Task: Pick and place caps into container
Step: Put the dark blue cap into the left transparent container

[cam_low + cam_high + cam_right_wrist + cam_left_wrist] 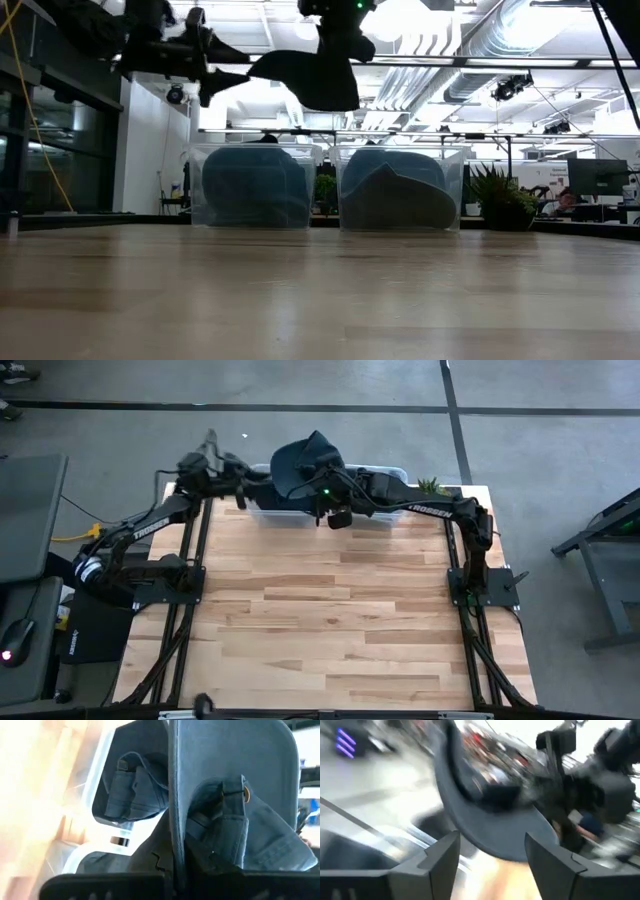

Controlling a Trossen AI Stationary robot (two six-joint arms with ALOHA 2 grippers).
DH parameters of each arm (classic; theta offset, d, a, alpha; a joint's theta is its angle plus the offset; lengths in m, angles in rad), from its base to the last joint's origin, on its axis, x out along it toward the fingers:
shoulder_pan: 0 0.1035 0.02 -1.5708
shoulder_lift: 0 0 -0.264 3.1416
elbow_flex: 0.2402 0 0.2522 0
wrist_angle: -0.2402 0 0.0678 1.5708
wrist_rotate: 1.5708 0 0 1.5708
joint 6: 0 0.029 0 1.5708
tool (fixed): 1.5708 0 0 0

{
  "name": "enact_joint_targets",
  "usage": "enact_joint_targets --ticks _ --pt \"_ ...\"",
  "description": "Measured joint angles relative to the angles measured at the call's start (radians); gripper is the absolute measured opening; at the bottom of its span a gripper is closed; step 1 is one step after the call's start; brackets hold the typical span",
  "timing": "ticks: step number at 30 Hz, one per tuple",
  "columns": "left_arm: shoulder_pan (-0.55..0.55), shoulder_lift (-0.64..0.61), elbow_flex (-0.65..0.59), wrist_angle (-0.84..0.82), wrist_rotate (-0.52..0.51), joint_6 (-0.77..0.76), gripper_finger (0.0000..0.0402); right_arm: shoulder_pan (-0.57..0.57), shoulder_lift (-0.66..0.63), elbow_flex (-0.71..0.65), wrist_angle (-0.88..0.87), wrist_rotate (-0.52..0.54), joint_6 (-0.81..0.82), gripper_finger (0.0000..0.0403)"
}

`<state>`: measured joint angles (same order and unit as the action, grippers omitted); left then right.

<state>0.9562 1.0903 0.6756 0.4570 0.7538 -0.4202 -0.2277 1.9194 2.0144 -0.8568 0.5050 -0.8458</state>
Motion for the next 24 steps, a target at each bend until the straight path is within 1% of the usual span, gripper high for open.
enact_joint_targets --ticks 4,7,10,12,16,22,24 --pt "0.109 -0.084 0.001 0.001 -0.077 0.057 0.0231 -0.018 0.0 0.0 0.0 -0.041 0.075 0.001" --pt "0.174 -0.149 0.001 -0.005 -0.072 0.081 0.0232 -0.033 0.007 -0.001 0.059 -0.094 0.09 0.001" --pt "0.21 -0.197 0.001 -0.037 -0.048 0.111 0.0233 -0.05 0.023 -0.001 0.151 -0.141 0.11 0.001" --pt "0.221 -0.224 0.001 -0.069 -0.028 0.129 0.0233 -0.062 0.038 -0.001 0.226 -0.197 0.124 0.001" --pt "0.222 -0.263 0.001 -0.129 0.0 0.173 0.0233 -0.074 0.094 0.0 0.338 -0.232 0.133 0.001" --pt "0.222 -0.307 0.001 -0.247 0.018 0.235 0.0232 -0.097 0.19 -0.002 0.482 -0.226 0.132 0.001" --pt "0.222 -0.317 0.001 -0.282 0.024 0.249 0.0232 -0.109 0.208 -0.001 0.489 -0.192 0.141 0.001"
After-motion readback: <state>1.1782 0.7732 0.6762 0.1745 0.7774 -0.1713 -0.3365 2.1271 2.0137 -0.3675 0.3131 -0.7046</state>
